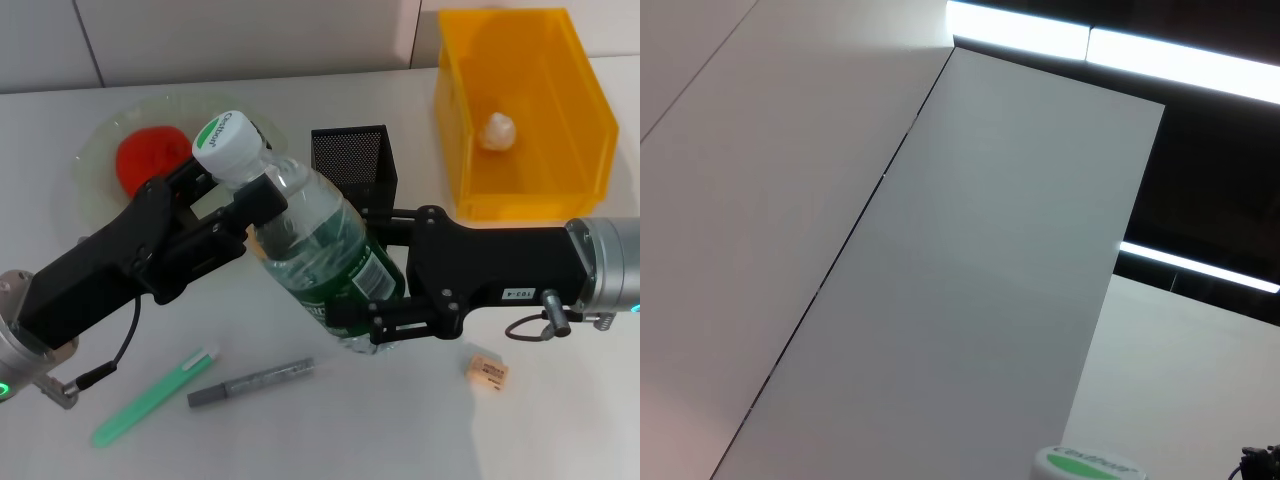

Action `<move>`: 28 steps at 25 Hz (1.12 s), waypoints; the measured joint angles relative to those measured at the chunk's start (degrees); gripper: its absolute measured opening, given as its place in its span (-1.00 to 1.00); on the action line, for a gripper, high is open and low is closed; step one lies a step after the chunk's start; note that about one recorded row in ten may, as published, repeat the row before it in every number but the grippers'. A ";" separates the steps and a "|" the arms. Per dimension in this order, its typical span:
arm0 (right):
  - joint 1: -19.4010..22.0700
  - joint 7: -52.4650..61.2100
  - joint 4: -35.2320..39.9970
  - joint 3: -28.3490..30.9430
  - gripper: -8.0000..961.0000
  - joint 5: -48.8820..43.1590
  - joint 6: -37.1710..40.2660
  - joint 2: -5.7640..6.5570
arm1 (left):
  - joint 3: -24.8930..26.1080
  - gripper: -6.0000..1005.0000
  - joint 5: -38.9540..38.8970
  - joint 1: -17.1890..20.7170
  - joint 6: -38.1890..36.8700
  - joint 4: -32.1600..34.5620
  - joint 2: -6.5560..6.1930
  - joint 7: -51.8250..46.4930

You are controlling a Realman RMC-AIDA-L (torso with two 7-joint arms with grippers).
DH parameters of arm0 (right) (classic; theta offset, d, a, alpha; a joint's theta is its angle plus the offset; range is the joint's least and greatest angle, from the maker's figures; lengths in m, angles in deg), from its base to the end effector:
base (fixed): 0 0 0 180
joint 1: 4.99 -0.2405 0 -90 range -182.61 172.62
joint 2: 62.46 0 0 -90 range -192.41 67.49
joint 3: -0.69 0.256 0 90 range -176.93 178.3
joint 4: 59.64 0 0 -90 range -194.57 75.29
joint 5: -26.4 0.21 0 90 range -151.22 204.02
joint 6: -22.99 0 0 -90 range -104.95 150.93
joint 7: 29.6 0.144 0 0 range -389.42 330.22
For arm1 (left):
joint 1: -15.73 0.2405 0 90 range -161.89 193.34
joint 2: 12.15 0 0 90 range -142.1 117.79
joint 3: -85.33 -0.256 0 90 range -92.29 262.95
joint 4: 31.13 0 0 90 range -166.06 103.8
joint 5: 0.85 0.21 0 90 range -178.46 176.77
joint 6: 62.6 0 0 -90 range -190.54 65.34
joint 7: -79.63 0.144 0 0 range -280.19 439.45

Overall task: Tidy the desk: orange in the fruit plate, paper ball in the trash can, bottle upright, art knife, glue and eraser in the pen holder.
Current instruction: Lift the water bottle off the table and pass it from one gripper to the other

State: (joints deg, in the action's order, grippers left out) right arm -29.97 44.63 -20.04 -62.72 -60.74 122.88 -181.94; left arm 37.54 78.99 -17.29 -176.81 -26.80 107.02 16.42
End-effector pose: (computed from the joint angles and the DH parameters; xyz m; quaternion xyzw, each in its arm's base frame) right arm 0.2058 0.2877 -0.0157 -0.9194 0.1068 0.3786 0.0058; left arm -0.2054 0.2676 -0.0202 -0.7825 -0.1933 -0.5918 0.0022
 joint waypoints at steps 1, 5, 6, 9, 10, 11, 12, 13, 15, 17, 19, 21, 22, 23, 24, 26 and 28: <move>-0.33 -0.09 -0.41 -0.01 0.59 0.04 -0.11 -0.01 | 0.00 0.62 -0.01 -0.09 0.00 -0.01 0.00 -0.01; -0.73 -0.20 -1.02 -0.03 0.59 0.12 -0.20 -0.03 | -0.02 0.58 -0.27 -0.64 -0.03 -0.66 0.00 -0.01; -0.74 -0.20 -1.04 -0.04 0.59 0.16 -0.21 -0.04 | -0.02 0.56 -0.30 -0.76 -0.03 -0.76 0.00 0.00; -0.77 -0.21 -1.06 -0.05 0.59 0.27 -0.19 -0.11 | 0.02 0.52 -0.22 -1.35 0.35 -0.81 0.00 -0.28; -0.77 -0.22 -1.07 -0.05 0.59 0.27 -0.11 -0.11 | 0.02 0.50 -0.02 -1.61 0.56 -0.80 0.01 -0.41; -0.78 -0.23 -1.08 -0.16 0.59 0.27 -0.09 -0.11 | 0.01 0.48 0.36 -2.01 0.84 -0.75 0.00 -0.49; -0.81 -0.23 -1.08 -0.44 0.59 0.27 -0.08 -0.12 | 0.01 0.47 0.56 -2.21 0.99 -0.73 0.00 -0.54; -0.89 -0.23 -1.09 -0.82 0.59 0.27 -0.11 -0.13 | -0.01 0.45 0.89 -2.50 1.31 -0.73 0.01 -0.63; -1.11 -0.17 -1.11 -1.62 0.59 0.28 -0.18 -0.14 | -0.02 0.42 0.95 -2.63 1.62 -0.75 0.01 -0.68; -1.28 0.04 -1.11 -2.01 0.59 0.27 -0.18 -0.14 | -0.02 0.39 1.04 -2.79 2.77 -0.80 0.01 -0.68; -1.34 0.20 -1.11 -2.20 0.59 0.37 0.05 -0.14 | -0.02 0.28 1.03 -2.56 3.08 -0.57 0.01 -0.38; -1.34 0.22 -1.10 -2.41 0.59 0.71 0.41 -0.14 | -0.03 0.17 1.05 -2.07 3.17 -0.15 0.01 -0.07; -1.36 0.24 -1.09 -2.58 0.59 0.84 0.50 -0.14 | -0.02 0.12 1.04 -1.98 3.19 -0.04 0.01 -0.06; -1.39 0.28 -1.11 -2.76 0.59 0.94 0.55 -0.14 | -0.03 0.06 1.06 -1.85 3.23 0.10 0.01 -0.05; -1.41 0.34 -1.11 -2.87 0.59 0.95 0.57 -0.13 | -0.03 0.03 1.09 -1.81 3.26 0.24 0.00 -0.05; -1.44 0.45 -1.11 -2.93 0.59 0.97 0.59 -0.11 | -0.02 -0.03 1.21 -1.79 3.28 0.51 0.01 -0.06; -1.45 0.48 -1.11 -2.94 0.59 0.98 0.63 -0.10 | -0.09 -0.05 1.23 -1.79 3.30 0.64 0.01 -0.06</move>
State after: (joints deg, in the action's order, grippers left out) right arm -31.43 45.10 -21.15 -65.66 -59.76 123.51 -182.04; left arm 37.45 80.21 -19.08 -173.51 -26.16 107.03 16.36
